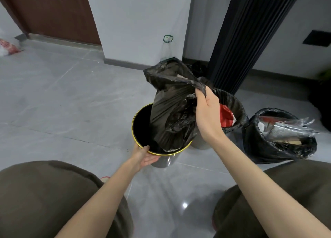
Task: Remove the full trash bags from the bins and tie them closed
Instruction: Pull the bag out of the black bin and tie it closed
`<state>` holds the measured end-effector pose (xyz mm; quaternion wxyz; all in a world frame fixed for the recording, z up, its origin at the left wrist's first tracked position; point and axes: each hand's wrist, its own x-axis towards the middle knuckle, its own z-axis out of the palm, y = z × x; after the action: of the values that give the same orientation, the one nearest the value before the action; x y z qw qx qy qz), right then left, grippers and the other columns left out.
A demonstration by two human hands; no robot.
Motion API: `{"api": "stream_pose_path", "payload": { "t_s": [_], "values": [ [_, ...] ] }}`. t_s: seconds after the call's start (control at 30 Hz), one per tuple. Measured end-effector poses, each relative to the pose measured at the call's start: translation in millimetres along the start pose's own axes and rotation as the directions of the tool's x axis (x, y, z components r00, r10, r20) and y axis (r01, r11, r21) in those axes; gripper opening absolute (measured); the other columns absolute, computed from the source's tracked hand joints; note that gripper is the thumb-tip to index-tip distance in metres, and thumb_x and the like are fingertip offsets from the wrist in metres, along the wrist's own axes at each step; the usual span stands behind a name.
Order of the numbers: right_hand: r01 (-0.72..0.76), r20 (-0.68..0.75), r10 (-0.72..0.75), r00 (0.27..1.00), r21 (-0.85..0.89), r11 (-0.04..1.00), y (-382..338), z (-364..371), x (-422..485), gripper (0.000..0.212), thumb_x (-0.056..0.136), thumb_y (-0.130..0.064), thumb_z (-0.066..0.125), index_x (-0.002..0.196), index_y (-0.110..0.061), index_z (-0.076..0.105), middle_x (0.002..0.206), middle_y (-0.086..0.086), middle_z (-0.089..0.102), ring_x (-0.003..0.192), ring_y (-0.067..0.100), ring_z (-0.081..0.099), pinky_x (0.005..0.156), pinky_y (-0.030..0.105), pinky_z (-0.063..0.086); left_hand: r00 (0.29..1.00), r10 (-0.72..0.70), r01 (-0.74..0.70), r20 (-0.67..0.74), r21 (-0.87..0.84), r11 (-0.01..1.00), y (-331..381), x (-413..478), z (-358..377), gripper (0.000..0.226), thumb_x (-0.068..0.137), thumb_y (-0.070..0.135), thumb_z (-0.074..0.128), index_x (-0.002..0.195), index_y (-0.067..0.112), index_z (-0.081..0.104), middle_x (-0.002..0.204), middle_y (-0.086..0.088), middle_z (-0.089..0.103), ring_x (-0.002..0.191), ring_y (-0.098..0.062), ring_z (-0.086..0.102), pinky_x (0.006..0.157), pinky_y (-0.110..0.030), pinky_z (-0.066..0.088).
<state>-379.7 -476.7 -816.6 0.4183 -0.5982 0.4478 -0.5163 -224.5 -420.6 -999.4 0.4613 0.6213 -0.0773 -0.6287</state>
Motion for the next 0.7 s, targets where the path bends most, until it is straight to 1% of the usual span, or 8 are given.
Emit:
{"api": "stream_pose_path", "payload": {
  "t_s": [0.17, 0.23, 0.3, 0.37, 0.47, 0.53, 0.6, 0.7],
  "values": [
    [0.069, -0.098, -0.068, 0.993, 0.012, 0.998, -25, -21, -2, 0.028, 0.101, -0.015, 0.039, 0.091, -0.024, 0.063, 0.08, -0.021, 0.063, 0.08, -0.009, 0.054, 0.076, 0.008, 0.042, 0.999, 0.03, -0.031, -0.012, -0.063, 0.998, 15, 17, 5, 0.043, 0.1, 0.008, 0.039, 0.138, 0.022, 0.024, 0.095, -0.023, 0.063, 0.054, -0.026, 0.07, 0.056, -0.037, 0.059],
    [0.111, -0.123, -0.112, 0.986, -0.017, 0.994, -32, -30, -2, 0.03, 0.101, -0.013, 0.039, 0.087, -0.029, 0.061, 0.08, -0.019, 0.062, 0.081, -0.006, 0.054, 0.077, 0.012, 0.044, 0.998, 0.066, -0.067, -0.013, -0.07, 0.995, 21, 20, 9, 0.042, 0.101, 0.009, 0.038, 0.139, 0.02, 0.023, 0.104, -0.025, 0.059, 0.074, -0.034, 0.071, 0.071, -0.042, 0.058],
    [0.139, -0.128, -0.147, 0.981, -0.068, 0.988, -39, -40, -1, 0.03, 0.1, -0.014, 0.039, 0.088, -0.032, 0.06, 0.085, -0.015, 0.062, 0.084, -0.003, 0.053, 0.081, 0.018, 0.044, 0.995, 0.1, -0.102, -0.023, -0.117, 0.988, 28, 26, 12, 0.041, 0.102, 0.01, 0.035, 0.141, 0.017, 0.023, 0.11, -0.027, 0.055, 0.099, -0.04, 0.062, 0.087, -0.046, 0.049],
    [0.152, -0.118, -0.165, 0.979, -0.112, 0.982, -42, -50, 3, 0.029, 0.101, -0.015, 0.038, 0.092, -0.032, 0.06, 0.089, -0.015, 0.063, 0.085, -0.003, 0.054, 0.082, 0.018, 0.043, 0.99, 0.14, -0.14, -0.015, -0.147, 0.979, 34, 36, 16, 0.042, 0.102, 0.009, 0.032, 0.142, 0.018, 0.021, 0.12, -0.031, 0.051, 0.106, -0.043, 0.057, 0.093, -0.046, 0.044],
    [0.119, -0.069, -0.131, 0.989, -0.159, 0.98, -39, -63, 3, 0.025, 0.101, -0.016, 0.038, 0.089, -0.015, 0.06, 0.085, -0.004, 0.057, 0.079, 0.002, 0.047, 0.073, 0.021, 0.04, 0.989, 0.149, -0.143, 0.017, -0.192, 0.971, 46, 53, 26, 0.052, 0.102, 0.004, 0.027, 0.146, 0.028, 0.013, 0.142, -0.032, 0.036, 0.127, -0.043, 0.044, 0.098, -0.045, 0.04],
    [0.087, -0.032, -0.095, 0.995, -0.19, 0.978, -32, -68, -2, 0.026, 0.101, -0.018, 0.039, 0.083, -0.007, 0.054, 0.079, 0.003, 0.051, 0.073, 0.006, 0.042, 0.066, 0.022, 0.035, 0.988, 0.145, -0.13, 0.058, -0.201, 0.971, 54, 62, 34, 0.055, 0.103, 0.008, 0.026, 0.148, 0.034, 0.007, 0.15, -0.022, 0.03, 0.131, -0.038, 0.042, 0.101, -0.043, 0.041],
    [0.062, 0.007, -0.062, 0.998, -0.22, 0.973, -25, -71, -8, 0.028, 0.101, -0.018, 0.039, 0.079, -0.006, 0.052, 0.075, 0.002, 0.051, 0.07, 0.004, 0.042, 0.063, 0.021, 0.034, 0.985, 0.13, -0.109, 0.109, -0.179, 0.978, 64, 68, 40, 0.051, 0.104, 0.022, 0.027, 0.149, 0.035, 0.008, 0.154, -0.006, 0.028, 0.132, -0.033, 0.042, 0.1, -0.042, 0.042],
    [0.064, 0.051, -0.053, 0.997, -0.251, 0.966, -18, -75, -18, 0.031, 0.1, -0.015, 0.039, 0.075, -0.024, 0.054, 0.069, -0.017, 0.056, 0.066, -0.006, 0.047, 0.062, 0.009, 0.035, 0.988, 0.086, -0.068, 0.131, -0.132, 0.989, 77, 80, 42, 0.048, 0.103, 0.034, 0.027, 0.149, 0.033, 0.013, 0.152, 0.004, 0.032, 0.134, -0.029, 0.04, 0.105, -0.044, 0.038]
  ]
}}
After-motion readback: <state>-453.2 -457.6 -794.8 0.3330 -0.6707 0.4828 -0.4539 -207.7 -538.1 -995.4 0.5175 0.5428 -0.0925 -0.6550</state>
